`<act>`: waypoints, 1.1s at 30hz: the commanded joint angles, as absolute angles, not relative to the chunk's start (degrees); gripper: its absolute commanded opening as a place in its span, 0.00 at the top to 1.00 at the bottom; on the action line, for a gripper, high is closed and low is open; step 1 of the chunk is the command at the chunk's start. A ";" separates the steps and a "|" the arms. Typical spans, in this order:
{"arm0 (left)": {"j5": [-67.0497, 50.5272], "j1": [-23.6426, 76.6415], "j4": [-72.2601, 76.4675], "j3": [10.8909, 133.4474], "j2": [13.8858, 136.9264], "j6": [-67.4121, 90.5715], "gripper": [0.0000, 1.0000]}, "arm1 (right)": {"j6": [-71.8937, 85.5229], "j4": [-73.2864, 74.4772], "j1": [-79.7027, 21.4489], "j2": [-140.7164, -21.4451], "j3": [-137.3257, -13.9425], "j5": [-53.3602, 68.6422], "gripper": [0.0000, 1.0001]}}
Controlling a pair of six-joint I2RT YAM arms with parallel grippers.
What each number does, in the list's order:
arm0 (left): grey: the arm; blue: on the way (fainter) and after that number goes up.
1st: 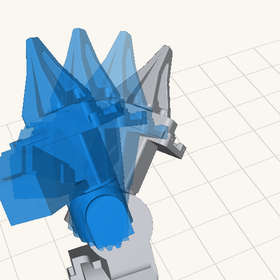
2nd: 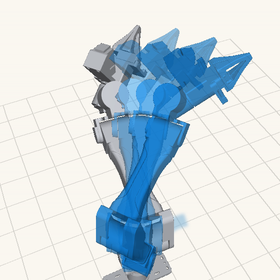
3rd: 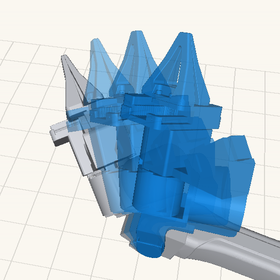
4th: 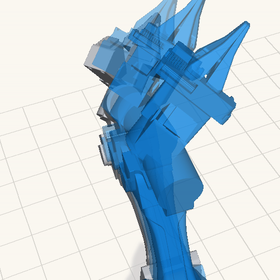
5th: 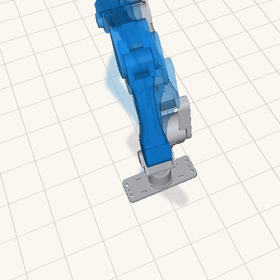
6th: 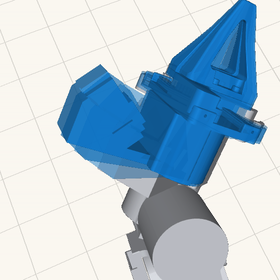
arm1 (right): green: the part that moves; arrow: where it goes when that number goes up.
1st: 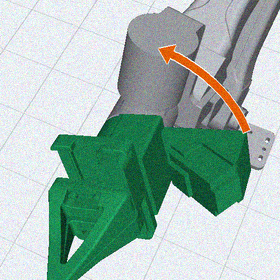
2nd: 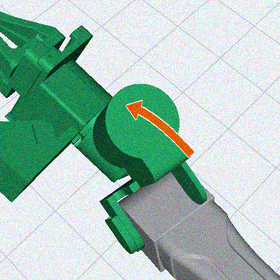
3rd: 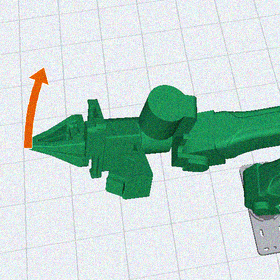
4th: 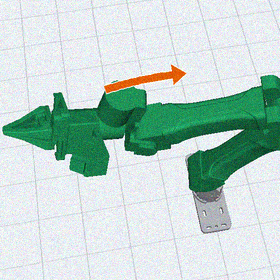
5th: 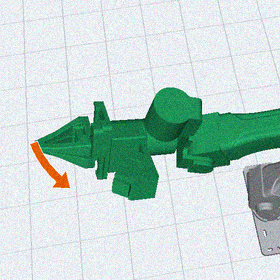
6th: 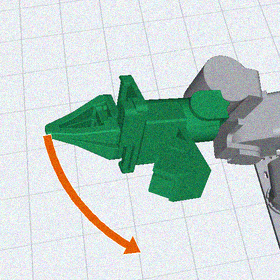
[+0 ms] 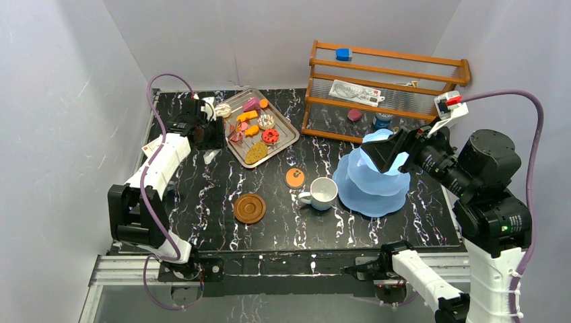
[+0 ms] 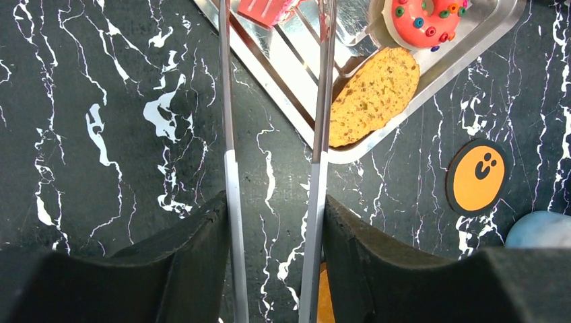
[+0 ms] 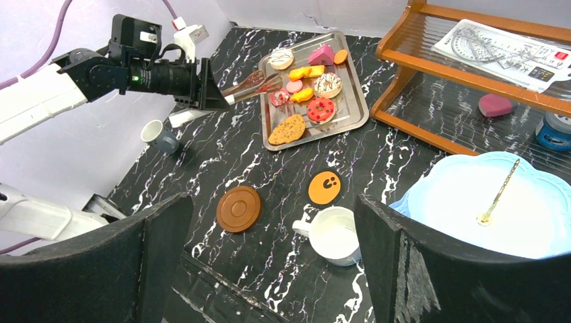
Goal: Serve the afternoon tea
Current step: Pick up the desert from the tray.
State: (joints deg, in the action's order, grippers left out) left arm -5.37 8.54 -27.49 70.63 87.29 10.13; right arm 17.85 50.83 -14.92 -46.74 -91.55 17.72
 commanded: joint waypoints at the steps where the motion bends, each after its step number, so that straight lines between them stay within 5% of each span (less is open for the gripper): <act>1: -6.19 8.61 -28.21 71.76 85.98 10.25 0.68 | 17.71 47.31 -14.94 -46.25 -91.76 17.43 0.01; 9: -7.03 8.69 -28.32 72.77 87.17 10.71 0.88 | 17.67 47.16 -14.85 -45.85 -91.40 17.13 0.01; 14: -6.71 8.96 -28.41 72.87 87.04 10.21 0.53 | 17.81 46.96 -14.89 -45.72 -91.12 17.30 0.01; 19: -5.02 8.96 -28.53 73.21 87.73 9.76 0.47 | 17.93 46.63 -14.86 -45.68 -90.13 17.60 0.01; 25: -4.35 8.96 -28.70 73.27 88.02 9.88 0.76 | 17.93 46.47 -14.90 -45.62 -89.88 17.30 0.01; 33: -4.39 9.40 -28.78 73.73 87.85 9.98 0.79 | 17.80 46.17 -14.93 -45.71 -89.54 17.41 0.01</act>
